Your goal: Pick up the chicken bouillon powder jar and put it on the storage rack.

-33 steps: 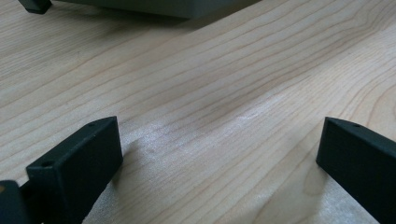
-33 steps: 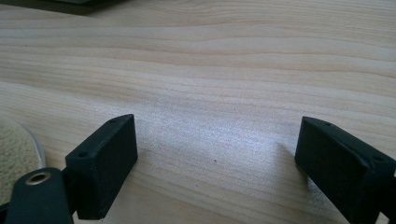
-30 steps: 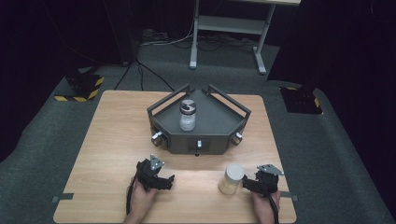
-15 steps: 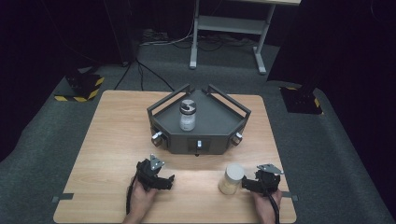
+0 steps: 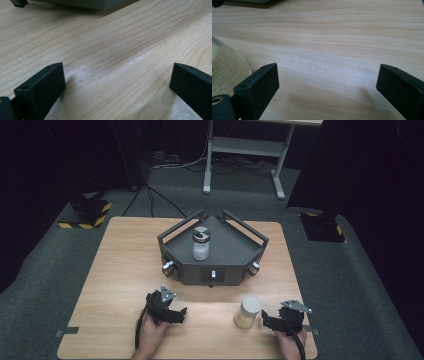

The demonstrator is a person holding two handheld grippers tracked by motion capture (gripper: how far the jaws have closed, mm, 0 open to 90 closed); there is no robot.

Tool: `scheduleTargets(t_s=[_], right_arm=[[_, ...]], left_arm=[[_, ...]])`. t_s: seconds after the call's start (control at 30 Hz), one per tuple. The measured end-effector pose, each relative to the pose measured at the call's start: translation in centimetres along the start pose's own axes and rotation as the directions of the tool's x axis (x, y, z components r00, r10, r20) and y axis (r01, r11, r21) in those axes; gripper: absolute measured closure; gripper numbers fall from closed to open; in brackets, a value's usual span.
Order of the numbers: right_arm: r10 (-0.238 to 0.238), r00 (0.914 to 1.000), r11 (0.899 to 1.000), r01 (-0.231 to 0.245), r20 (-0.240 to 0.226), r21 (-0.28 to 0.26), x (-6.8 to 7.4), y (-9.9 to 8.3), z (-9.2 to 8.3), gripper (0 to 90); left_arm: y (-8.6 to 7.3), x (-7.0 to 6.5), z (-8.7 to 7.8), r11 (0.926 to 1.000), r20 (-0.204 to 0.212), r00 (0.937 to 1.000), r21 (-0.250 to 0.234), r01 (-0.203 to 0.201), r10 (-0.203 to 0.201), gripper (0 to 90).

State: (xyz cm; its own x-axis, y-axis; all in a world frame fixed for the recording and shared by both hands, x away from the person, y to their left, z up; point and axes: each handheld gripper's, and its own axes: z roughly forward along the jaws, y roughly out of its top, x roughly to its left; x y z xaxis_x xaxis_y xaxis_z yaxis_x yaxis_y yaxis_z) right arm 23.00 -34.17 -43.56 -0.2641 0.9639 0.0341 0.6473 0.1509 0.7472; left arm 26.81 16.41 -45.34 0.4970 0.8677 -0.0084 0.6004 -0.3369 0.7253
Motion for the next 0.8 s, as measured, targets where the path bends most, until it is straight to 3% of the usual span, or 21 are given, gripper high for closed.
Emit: scheduleTargets(t_s=[0.17,0.3,0.37,0.43,0.5,0.53,0.6,0.8], right_arm=[[-0.031,0.9986,0.999,0.03,-0.043,-0.016,-0.7,-0.9,-1.9,4.3],[-0.063,0.9924,0.998,0.06,-0.106,-0.027,-1.2,-1.6,-3.2,5.0],[-0.077,0.9847,0.997,0.073,-0.156,-0.029,-1.3,-1.9,-3.6,5.1],[-0.085,0.9816,0.996,0.081,-0.171,-0.026,-1.1,-1.8,-3.6,5.2],[-0.11,0.971,0.994,0.107,-0.212,-0.027,-0.7,-1.8,-3.6,5.3],[-0.11,0.971,0.994,0.107,-0.212,-0.027,-0.7,-1.8,-3.6,5.3],[-0.137,0.9588,0.991,0.132,-0.249,-0.038,-0.2,-1.5,-3.5,5.5],[-0.174,0.943,0.985,0.161,-0.284,-0.066,0.4,-1.0,-3.2,5.7]], left_arm=[[0.0,0.0,0.0,1.0,0.0,1.0,0.0,0.0,0.0,0.3],[0.0,0.0,0.0,1.0,0.0,1.0,0.0,0.0,0.0,0.3],[0.0,0.0,0.0,1.0,0.0,1.0,0.0,0.0,0.0,0.3],[0.0,0.0,0.0,1.0,0.0,1.0,0.0,0.0,0.0,0.3],[0.0,0.0,0.0,1.0,0.0,1.0,0.0,0.0,0.0,0.3],[0.0,0.0,0.0,1.0,0.0,1.0,0.0,0.0,0.0,0.3],[0.0,0.0,0.0,1.0,0.0,1.0,0.0,0.0,0.0,0.3],[0.0,0.0,0.0,1.0,0.0,1.0,0.0,0.0,0.0,0.3]])
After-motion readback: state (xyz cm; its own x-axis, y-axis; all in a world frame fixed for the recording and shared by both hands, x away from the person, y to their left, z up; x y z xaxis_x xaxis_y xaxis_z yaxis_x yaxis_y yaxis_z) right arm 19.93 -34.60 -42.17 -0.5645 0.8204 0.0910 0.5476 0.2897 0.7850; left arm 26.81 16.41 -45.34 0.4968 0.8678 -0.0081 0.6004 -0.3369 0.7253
